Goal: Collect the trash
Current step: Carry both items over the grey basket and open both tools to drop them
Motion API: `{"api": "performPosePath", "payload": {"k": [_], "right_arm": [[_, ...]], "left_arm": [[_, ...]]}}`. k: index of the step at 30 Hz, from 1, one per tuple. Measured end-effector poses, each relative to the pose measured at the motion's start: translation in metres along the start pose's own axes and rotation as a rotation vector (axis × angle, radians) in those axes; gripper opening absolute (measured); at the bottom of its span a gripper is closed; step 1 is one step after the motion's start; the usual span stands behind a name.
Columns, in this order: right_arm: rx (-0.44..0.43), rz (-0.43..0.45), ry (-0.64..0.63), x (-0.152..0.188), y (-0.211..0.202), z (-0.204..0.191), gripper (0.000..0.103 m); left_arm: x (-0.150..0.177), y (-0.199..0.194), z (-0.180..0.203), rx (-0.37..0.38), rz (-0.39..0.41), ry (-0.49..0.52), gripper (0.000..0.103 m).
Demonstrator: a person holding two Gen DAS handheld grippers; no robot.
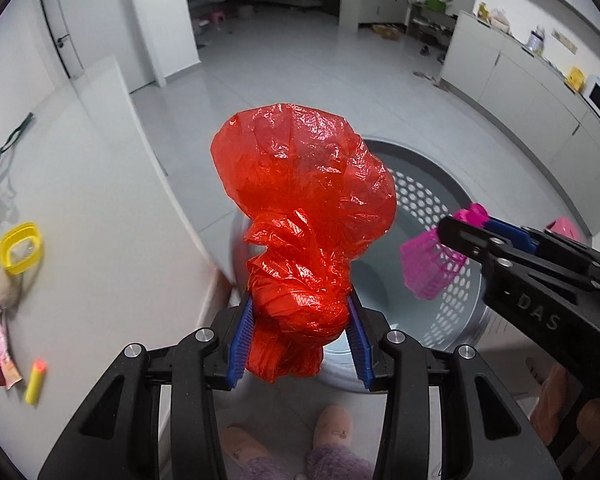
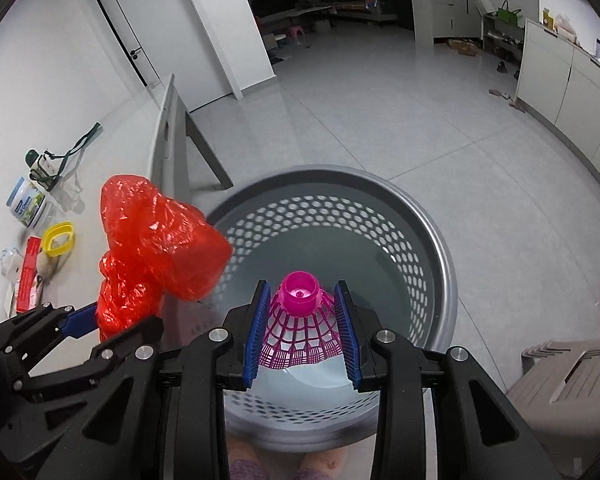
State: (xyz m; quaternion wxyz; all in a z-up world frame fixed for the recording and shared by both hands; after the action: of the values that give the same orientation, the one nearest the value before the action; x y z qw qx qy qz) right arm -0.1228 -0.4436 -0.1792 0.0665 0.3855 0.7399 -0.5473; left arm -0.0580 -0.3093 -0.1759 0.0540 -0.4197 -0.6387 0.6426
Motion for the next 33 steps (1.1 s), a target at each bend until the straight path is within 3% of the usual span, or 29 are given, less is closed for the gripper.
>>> {"api": "performPosePath", "payload": {"k": [15,17,18,20,33], "right_arm": [[0.003,-0.069,0.007,0.002,0.024,0.019,0.033],[0.005,-0.069,0.007,0.000,0.026,0.018,0.039],[0.008,-0.065,0.007,0.000,0.025,0.018,0.048],[0.009,-0.054,0.005,-0.002,0.024,0.017,0.053],[0.006,-0.055,0.000,0.001,0.021,0.014,0.053]], "left_arm": [[-0.007,0.017,0.007,-0.014,-0.042,0.013,0.045],[-0.007,0.018,0.008,-0.016,-0.046,0.011,0.047],[-0.007,0.017,0.008,-0.017,-0.048,0.010,0.051],[-0.008,0.017,0.008,-0.022,-0.046,0.005,0.060],[-0.004,0.010,0.004,-0.043,-0.041,-0.016,0.063]]}}
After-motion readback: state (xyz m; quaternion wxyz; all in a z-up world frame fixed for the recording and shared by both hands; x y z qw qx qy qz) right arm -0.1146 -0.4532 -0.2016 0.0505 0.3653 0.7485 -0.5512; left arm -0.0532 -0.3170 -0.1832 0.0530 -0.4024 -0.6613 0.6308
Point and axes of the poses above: each gripper's, at about its wrist camera, not at the fingertips, and y roughly the way its jaws point, z to its right, x to its underside, the point moved 2 cm from there along y, roughly the way its jaws point, and after that the axes turned 11 degrees about -x, right-handed, at the moved point
